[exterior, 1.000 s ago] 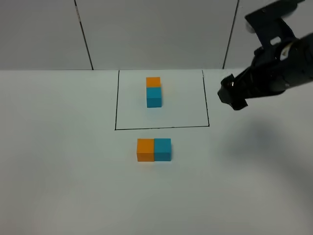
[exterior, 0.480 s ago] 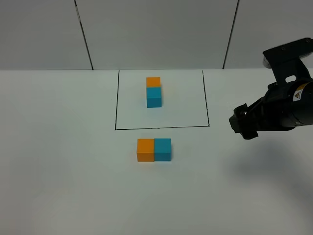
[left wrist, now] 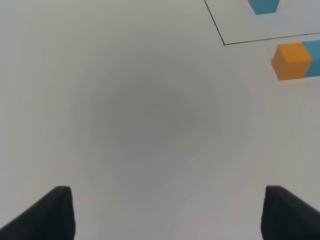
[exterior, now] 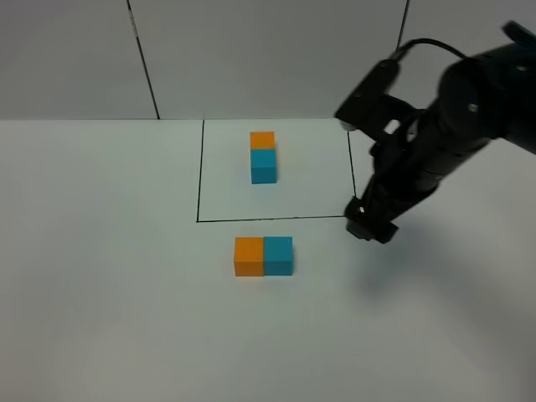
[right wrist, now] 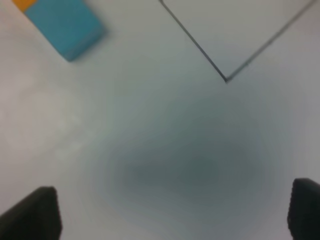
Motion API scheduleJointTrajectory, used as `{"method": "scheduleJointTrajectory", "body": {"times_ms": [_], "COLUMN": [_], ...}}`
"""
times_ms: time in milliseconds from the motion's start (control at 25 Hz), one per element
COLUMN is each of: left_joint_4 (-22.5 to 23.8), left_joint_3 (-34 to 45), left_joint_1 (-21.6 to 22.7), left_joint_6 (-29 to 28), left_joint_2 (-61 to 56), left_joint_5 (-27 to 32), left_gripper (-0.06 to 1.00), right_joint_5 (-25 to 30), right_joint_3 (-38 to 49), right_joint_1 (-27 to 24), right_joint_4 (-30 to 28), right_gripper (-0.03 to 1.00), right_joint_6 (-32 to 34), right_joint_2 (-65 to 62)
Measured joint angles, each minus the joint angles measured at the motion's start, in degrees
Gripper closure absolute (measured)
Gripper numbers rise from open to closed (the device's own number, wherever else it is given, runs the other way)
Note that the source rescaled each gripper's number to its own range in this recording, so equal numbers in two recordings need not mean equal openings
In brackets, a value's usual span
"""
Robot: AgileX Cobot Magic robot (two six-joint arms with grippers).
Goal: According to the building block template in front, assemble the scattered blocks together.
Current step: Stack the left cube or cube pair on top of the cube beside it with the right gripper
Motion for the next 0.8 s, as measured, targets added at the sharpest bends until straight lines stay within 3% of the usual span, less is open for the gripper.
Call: {"method": "scheduleJointTrajectory", "body": {"times_ms": [240,400,800], "left_joint_4": [0.00,0.00,0.00], "left_joint_3": [0.00,0.00,0.00], "left_joint_1": [0.00,0.00,0.00], "left_joint_6": [0.00,0.00,0.00], "left_joint_2": [0.00,0.00,0.00], "left_joint_5": [0.00,0.00,0.00], "left_gripper": [0.23,0.23,0.23], "right_joint_5": [8.40,12.55,12.21], "right_joint_3": [-19.56,-27.92,-31.44], "right_joint_1": [6.50,9.32,10.21], "right_joint_4": [-0.01,-0.04,-0.03], "right_gripper": [0.11,0.11,0.12], "right_joint_6": [-9.20,-14.12,-18.81], "right_joint_2": [16.41,24.95,33.34]}}
